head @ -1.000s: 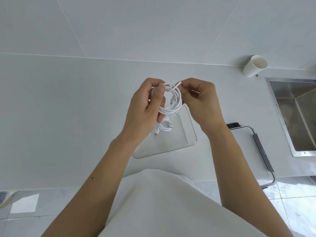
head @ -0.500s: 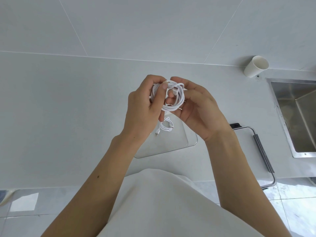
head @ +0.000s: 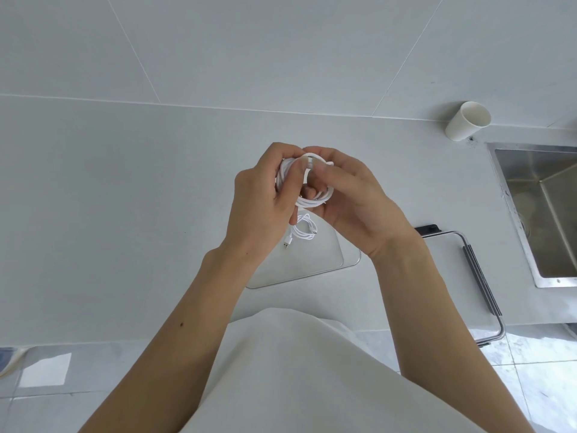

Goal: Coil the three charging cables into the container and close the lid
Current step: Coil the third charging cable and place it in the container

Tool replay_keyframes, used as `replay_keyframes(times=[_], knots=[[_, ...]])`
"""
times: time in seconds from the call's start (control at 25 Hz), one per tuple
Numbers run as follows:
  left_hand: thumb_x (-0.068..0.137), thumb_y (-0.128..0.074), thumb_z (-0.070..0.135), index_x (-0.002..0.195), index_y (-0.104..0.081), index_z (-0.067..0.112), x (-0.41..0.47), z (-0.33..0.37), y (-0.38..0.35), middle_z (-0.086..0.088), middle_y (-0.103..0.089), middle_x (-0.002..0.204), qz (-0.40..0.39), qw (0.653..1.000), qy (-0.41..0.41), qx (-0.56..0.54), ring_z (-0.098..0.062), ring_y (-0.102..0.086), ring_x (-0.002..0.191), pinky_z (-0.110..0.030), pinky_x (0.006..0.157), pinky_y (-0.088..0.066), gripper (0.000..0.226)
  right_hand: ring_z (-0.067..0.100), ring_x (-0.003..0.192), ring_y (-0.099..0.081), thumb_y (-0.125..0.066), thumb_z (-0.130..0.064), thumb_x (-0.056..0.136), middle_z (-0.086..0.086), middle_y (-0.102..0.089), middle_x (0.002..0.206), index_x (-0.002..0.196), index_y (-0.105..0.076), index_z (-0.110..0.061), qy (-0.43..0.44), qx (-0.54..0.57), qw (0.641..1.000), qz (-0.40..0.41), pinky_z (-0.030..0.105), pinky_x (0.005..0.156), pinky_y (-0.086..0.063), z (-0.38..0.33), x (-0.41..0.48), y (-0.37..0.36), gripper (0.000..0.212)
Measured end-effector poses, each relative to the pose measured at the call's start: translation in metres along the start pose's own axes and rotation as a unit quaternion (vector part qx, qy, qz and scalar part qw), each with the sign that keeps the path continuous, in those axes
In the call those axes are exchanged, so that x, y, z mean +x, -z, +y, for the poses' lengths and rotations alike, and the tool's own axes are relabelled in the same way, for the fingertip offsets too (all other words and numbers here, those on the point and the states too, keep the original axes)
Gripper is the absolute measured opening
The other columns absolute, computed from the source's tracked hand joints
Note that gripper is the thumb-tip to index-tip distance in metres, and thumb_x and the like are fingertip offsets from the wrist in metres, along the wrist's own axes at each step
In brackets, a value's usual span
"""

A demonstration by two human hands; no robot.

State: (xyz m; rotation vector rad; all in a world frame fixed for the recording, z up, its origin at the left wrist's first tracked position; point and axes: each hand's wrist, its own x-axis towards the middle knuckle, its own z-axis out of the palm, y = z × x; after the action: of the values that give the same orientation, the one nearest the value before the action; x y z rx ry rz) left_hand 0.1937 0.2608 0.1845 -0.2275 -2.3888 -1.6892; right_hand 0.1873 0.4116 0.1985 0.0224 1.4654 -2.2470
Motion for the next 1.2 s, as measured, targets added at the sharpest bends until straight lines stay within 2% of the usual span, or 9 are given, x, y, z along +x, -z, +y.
replay_keyframes(times=[0.16,0.28,0.4,0.52,0.76,0.84,0.96,1.04,1.2], knots=[[0.102,-0.052,0.019,0.101,-0.061,0.010,0.000,-0.003,0.003,0.009,-0.063,0.062,0.004,1.000,-0.004,0.021,-0.010,-0.061,0.039,-0.017,0.040,-0.045,0.013,0.021,0.079,-0.069,-0.059,0.005,0.090,0.009,-0.069,0.087,0.118,-0.058,0.000,-0.001,-0.078,0.997,0.018,0.034,0.086,-0.057,-0.007,-0.005,-0.003,0.029],[0.102,-0.052,0.020,0.101,-0.060,0.010,-0.001,-0.005,0.005,0.012,-0.063,0.064,0.003,0.999,-0.003,0.040,-0.011,-0.061,0.040,-0.018,0.041,-0.045,0.013,0.031,0.095,-0.072,-0.058,0.008,0.093,0.020,-0.070,0.105,0.121,-0.059,0.002,-0.003,-0.179,0.983,0.035,0.039,0.092,-0.058,-0.013,-0.008,-0.003,0.029],[0.102,-0.051,0.020,0.102,-0.059,0.011,-0.002,-0.008,0.003,0.013,-0.059,0.060,0.004,0.999,-0.005,0.048,-0.011,-0.061,0.041,-0.014,0.042,-0.043,0.012,0.027,0.091,-0.075,-0.059,-0.007,0.098,0.015,-0.076,0.096,0.129,-0.057,-0.008,-0.005,-0.353,0.931,0.089,0.043,0.087,-0.060,-0.015,-0.009,-0.004,0.031],[0.102,-0.051,0.021,0.100,-0.058,0.012,0.000,-0.013,0.002,0.010,-0.059,0.060,0.022,0.998,-0.004,0.053,-0.010,-0.060,0.040,-0.014,0.042,-0.042,0.012,0.000,0.072,-0.070,-0.056,-0.015,0.099,-0.006,-0.076,0.078,0.137,-0.051,-0.018,0.027,-0.503,0.855,0.127,0.040,0.079,-0.059,-0.013,-0.011,-0.005,0.038],[0.101,-0.052,0.024,0.094,-0.062,0.015,0.005,-0.039,0.003,0.001,-0.060,0.067,0.051,0.991,0.121,-0.028,-0.008,-0.057,0.037,-0.022,0.044,-0.046,0.015,-0.009,0.070,-0.065,-0.053,-0.013,0.100,-0.008,-0.075,0.075,0.141,-0.047,-0.019,0.071,-0.580,0.806,0.092,0.008,0.066,-0.050,-0.006,-0.020,-0.009,0.042],[0.103,-0.049,0.025,0.096,-0.060,0.015,0.002,-0.042,0.001,0.000,-0.060,0.067,0.041,0.991,0.119,-0.041,-0.009,-0.059,0.038,-0.025,0.046,-0.047,0.016,-0.003,0.073,-0.068,-0.054,-0.015,0.100,-0.007,-0.076,0.079,0.141,-0.045,-0.017,0.065,-0.561,0.820,0.088,0.018,0.072,-0.054,0.000,-0.020,-0.010,0.042],[0.105,-0.045,0.024,0.099,-0.055,0.015,-0.001,-0.042,-0.001,-0.005,-0.062,0.070,0.025,0.994,0.091,-0.051,-0.012,-0.062,0.042,-0.030,0.046,-0.050,0.014,0.007,0.077,-0.073,-0.057,-0.017,0.100,-0.004,-0.077,0.086,0.138,-0.047,-0.014,0.013,-0.460,0.884,0.076,0.038,0.081,-0.059,0.008,-0.021,-0.007,0.039],[0.105,-0.045,0.023,0.100,-0.054,0.016,-0.003,-0.041,-0.001,-0.004,-0.063,0.071,0.020,0.996,0.079,-0.045,-0.013,-0.064,0.044,-0.030,0.046,-0.052,0.013,0.014,0.081,-0.075,-0.061,-0.021,0.098,0.001,-0.076,0.089,0.133,-0.052,-0.015,-0.008,-0.375,0.923,0.084,0.041,0.083,-0.061,0.011,-0.021,-0.005,0.037],[0.105,-0.045,0.022,0.102,-0.054,0.013,-0.013,-0.042,-0.005,0.006,-0.063,0.070,0.005,0.996,0.075,-0.045,-0.011,-0.065,0.047,-0.029,0.048,-0.055,0.012,0.015,0.089,-0.075,-0.063,-0.040,0.095,0.005,-0.073,0.103,0.120,-0.058,-0.015,-0.032,-0.285,0.950,0.125,0.037,0.078,-0.063,0.018,-0.021,-0.004,0.035]])
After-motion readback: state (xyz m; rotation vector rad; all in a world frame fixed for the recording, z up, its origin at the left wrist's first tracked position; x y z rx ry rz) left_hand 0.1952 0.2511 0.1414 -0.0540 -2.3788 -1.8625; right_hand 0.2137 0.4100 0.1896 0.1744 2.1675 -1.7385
